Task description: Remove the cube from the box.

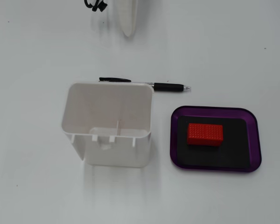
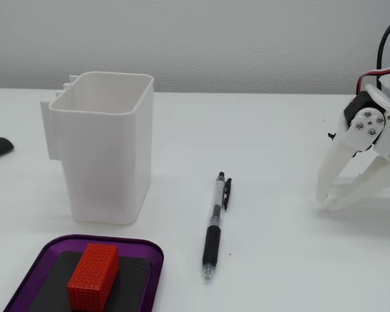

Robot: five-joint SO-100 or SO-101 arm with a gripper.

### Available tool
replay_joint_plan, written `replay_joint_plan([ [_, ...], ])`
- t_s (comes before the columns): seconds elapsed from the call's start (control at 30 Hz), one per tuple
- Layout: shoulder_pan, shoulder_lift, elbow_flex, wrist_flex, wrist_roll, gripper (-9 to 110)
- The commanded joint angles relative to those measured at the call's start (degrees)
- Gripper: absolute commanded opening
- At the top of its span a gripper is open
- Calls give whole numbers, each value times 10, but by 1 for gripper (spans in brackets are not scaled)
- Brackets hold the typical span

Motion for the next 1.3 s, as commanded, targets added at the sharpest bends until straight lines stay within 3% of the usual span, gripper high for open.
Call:
replay_joint_plan([
  [0.0,-2,39,4,-18,-4,0],
  [0.53,0,39,-4,-20,-2,-1],
  [0.77,-7,8,-157,-97,-1,0],
  [1.07,-86,-367,-381,-91,-7,0],
  [1.27,-171,-657,-575,-12,-10,8],
])
